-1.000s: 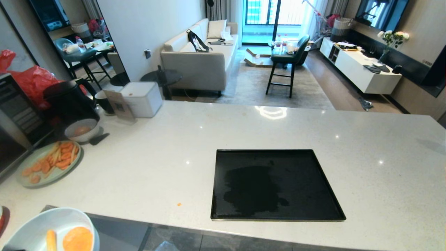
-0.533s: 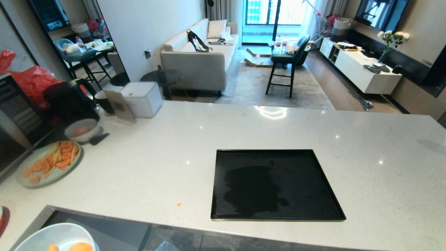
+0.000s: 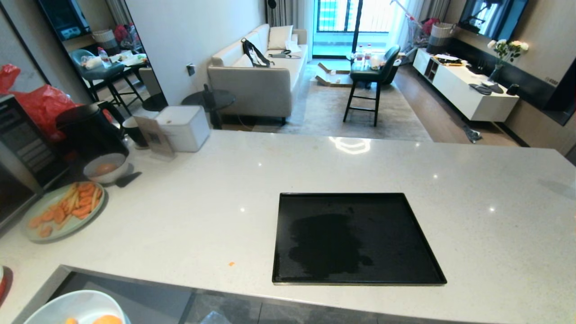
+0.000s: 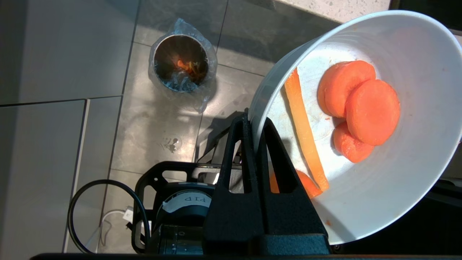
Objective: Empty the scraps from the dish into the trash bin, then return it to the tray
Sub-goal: Move the bowl over the trash can
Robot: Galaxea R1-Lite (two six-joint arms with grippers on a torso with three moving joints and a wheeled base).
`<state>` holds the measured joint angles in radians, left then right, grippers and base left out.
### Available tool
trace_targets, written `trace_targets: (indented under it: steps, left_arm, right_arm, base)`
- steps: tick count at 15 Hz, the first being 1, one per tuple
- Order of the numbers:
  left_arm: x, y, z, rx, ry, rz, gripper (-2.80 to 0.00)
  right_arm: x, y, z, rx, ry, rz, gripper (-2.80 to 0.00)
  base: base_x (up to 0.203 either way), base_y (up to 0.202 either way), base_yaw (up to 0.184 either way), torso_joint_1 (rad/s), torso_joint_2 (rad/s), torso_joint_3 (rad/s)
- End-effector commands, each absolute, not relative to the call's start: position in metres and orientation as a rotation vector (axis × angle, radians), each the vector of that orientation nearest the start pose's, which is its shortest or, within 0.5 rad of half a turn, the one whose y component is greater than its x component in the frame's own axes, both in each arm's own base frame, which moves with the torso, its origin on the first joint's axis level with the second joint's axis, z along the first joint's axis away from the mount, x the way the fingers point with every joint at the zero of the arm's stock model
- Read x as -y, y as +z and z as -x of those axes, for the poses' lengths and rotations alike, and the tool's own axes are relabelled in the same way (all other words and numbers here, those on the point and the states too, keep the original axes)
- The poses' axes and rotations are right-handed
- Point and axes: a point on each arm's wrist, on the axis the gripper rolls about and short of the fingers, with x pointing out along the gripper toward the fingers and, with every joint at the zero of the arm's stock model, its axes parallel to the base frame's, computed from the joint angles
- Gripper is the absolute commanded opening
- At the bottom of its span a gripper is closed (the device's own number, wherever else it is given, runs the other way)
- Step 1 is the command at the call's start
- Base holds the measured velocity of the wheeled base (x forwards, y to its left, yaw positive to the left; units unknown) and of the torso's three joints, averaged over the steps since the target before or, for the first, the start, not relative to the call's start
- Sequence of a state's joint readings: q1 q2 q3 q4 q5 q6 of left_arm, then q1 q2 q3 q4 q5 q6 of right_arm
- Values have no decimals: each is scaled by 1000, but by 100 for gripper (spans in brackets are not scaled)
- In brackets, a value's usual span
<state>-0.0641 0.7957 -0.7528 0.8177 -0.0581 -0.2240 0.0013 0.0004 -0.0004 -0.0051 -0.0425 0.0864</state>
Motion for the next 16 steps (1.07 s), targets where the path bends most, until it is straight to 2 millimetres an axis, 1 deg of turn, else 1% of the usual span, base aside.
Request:
trace_targets:
  steps: [1, 9, 12, 16]
  left_arm:
    - [4, 203, -33, -882, -18, 201, -280]
    - [4, 200, -33, -897, -13, 196, -280]
    - [4, 199, -36, -911, -39, 142, -280]
    - [4, 189, -34, -946, -38, 142, -280]
  right_arm:
    - [1, 76, 23, 8, -41, -86, -280]
    - [1, 76, 23, 8, -41, -88, -280]
    - [1, 76, 23, 8, -41, -86, -280]
    - [1, 76, 23, 8, -41, -86, -280]
  base:
    - [0, 0, 0, 0, 0, 0]
    - [0, 0, 0, 0, 0, 0]
    - [0, 0, 0, 0, 0, 0]
    - [0, 0, 0, 0, 0, 0]
